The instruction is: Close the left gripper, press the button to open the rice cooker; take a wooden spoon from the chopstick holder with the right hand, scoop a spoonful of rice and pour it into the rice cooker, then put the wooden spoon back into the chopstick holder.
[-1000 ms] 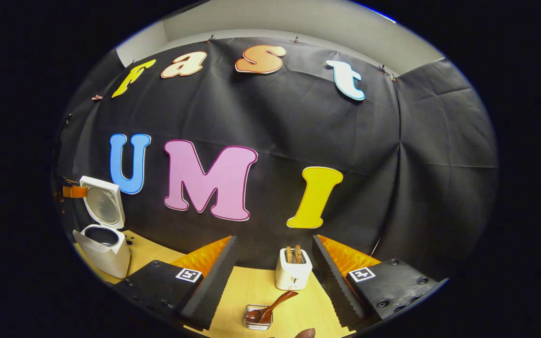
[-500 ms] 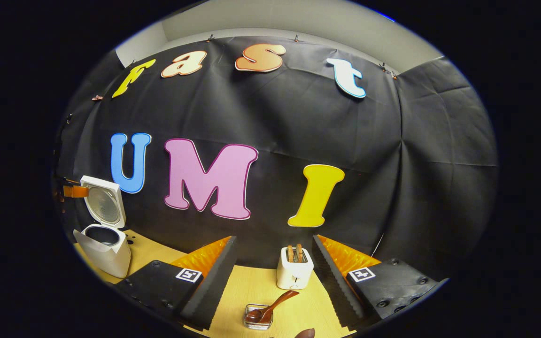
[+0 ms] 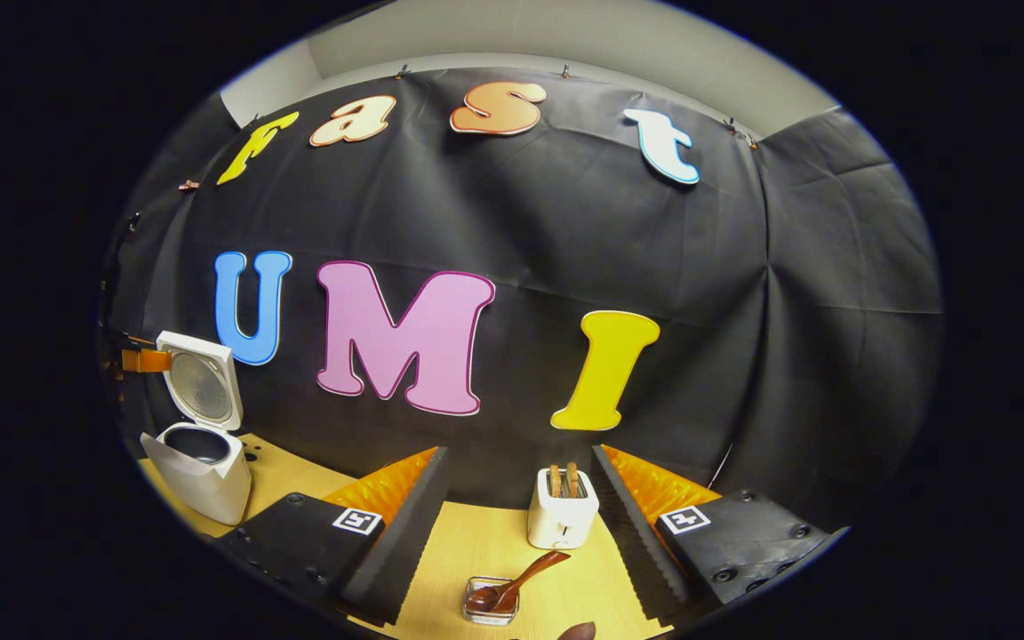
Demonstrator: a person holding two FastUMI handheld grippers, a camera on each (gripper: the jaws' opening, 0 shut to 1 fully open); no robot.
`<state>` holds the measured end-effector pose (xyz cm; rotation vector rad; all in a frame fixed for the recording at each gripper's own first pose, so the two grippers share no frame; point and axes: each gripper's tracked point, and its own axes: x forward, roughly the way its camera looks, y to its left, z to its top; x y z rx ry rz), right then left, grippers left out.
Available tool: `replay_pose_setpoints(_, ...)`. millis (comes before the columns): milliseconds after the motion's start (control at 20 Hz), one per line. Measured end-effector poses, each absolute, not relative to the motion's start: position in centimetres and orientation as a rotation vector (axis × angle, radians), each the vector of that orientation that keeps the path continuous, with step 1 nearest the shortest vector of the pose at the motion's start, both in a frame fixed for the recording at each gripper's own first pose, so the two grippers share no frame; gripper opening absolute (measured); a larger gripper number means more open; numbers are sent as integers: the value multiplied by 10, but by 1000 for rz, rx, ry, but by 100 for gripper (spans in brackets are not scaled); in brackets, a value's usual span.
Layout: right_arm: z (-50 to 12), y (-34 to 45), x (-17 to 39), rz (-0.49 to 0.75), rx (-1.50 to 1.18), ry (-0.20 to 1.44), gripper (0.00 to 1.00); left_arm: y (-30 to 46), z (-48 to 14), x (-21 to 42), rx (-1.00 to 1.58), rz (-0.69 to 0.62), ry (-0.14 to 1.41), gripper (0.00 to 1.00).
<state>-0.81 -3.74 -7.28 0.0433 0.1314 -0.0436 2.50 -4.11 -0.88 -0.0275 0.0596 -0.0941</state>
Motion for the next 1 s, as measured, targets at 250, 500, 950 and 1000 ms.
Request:
replay_pose_setpoints(250, -185, -26, -7, 54, 133, 338, 95, -45, -11, 19, -5, -91, 62, 96)
replay_pose_setpoints(500, -298, -42, 3, 20, 278, 536, 94, -58, -15, 9, 21, -93, 83, 96)
replay_pose_setpoints(950, -406, -28, 35, 16, 448, 712, 83, -53, -35, 0, 10, -47, 156, 96)
replay_pose_setpoints(1000, -410, -24, 39, 18, 462, 715, 92, -52, -38, -2, 14, -42, 165, 96)
